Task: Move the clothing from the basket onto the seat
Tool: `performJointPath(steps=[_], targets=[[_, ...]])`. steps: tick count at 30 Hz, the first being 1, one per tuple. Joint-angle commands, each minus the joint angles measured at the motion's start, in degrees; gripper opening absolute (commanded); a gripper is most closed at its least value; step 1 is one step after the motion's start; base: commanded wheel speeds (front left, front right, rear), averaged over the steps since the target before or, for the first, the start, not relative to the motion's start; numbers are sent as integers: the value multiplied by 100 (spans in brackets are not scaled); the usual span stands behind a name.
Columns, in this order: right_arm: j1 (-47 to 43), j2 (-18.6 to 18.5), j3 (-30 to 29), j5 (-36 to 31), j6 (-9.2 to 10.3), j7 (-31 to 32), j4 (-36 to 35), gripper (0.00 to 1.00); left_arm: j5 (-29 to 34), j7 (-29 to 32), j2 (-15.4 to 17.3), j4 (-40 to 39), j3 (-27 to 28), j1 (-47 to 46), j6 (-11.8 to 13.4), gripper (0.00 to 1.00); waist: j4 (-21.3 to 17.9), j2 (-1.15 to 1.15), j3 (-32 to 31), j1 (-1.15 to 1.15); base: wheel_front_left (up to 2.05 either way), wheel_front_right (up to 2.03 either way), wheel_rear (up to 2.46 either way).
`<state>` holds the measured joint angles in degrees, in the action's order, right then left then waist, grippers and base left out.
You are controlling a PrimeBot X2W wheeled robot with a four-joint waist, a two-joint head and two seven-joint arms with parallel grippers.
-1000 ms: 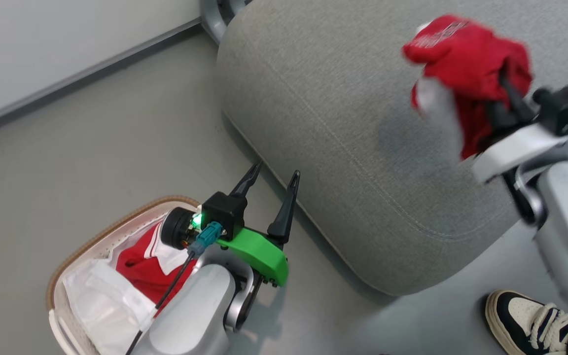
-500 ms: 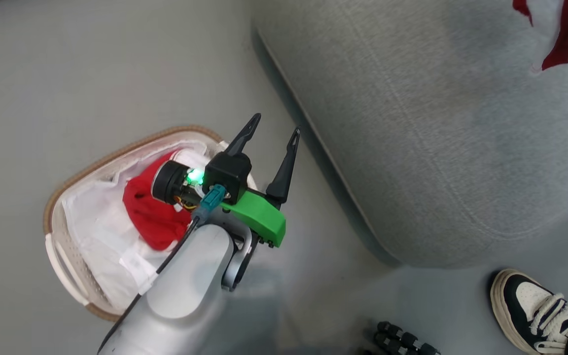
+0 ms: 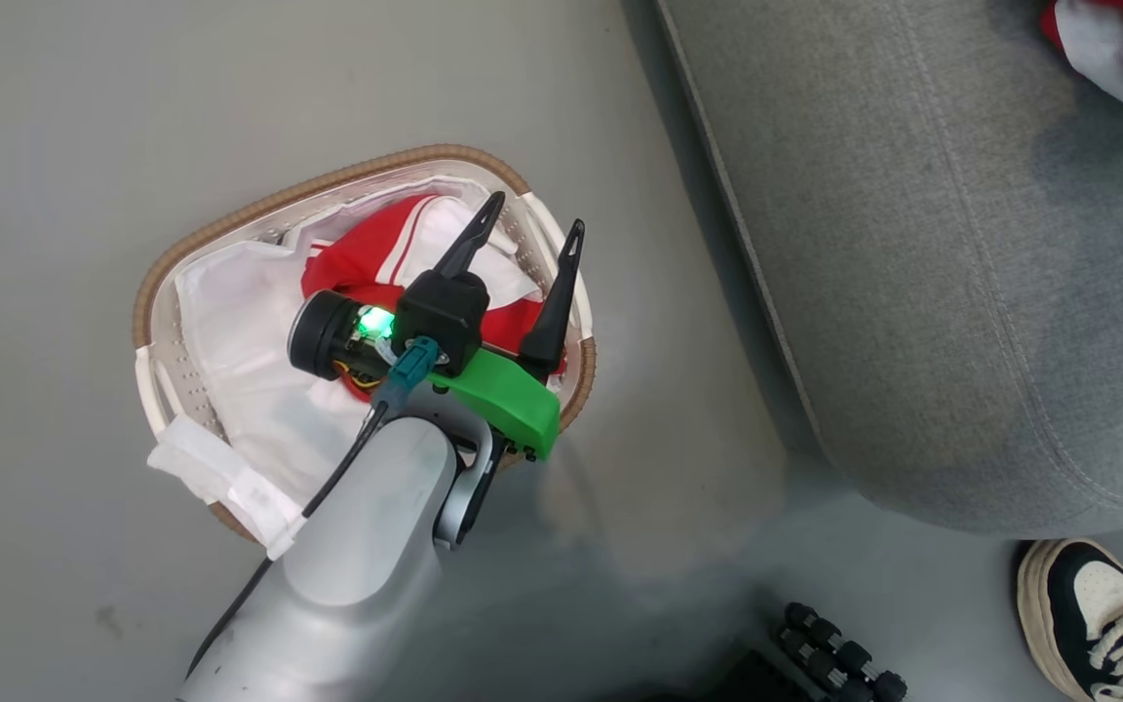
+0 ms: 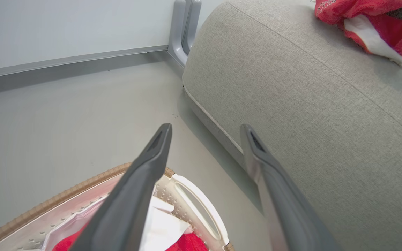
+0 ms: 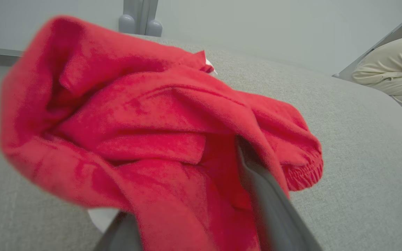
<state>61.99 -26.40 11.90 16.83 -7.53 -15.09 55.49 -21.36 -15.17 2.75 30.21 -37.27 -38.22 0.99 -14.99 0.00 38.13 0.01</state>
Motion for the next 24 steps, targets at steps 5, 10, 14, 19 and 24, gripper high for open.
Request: performJointPath(steps=[5, 10, 14, 19, 24], targets=[[-555, -34, -294, -112, 8, -11, -133, 100, -83, 3, 30, 84, 193, 155, 47, 100, 113, 0, -265, -1, 0, 0, 0], [-1260, 3, -547, -117, 8, -11, -512, 100, -90, 3, 31, 115, 450, 435, 65, 100, 154, 0, -714, -1, 0, 0, 0], [-1929, 42, -659, -137, 8, -11, -898, 100, -95, 3, 29, 105, 714, 764, 92, 100, 249, 0, -1117, -1, 0, 0, 0], [-2710, 162, -734, -49, 8, -12, -1441, 100, -39, 3, 30, 46, 1116, 1240, 130, 100, 453, 0, -1581, -1, 0, 0, 0], [-3298, 326, -695, 22, 8, -11, -1967, 100, 104, 3, 30, -65, 1511, 1684, 228, 100, 765, 0, -1946, -1, 0, 0, 0]])
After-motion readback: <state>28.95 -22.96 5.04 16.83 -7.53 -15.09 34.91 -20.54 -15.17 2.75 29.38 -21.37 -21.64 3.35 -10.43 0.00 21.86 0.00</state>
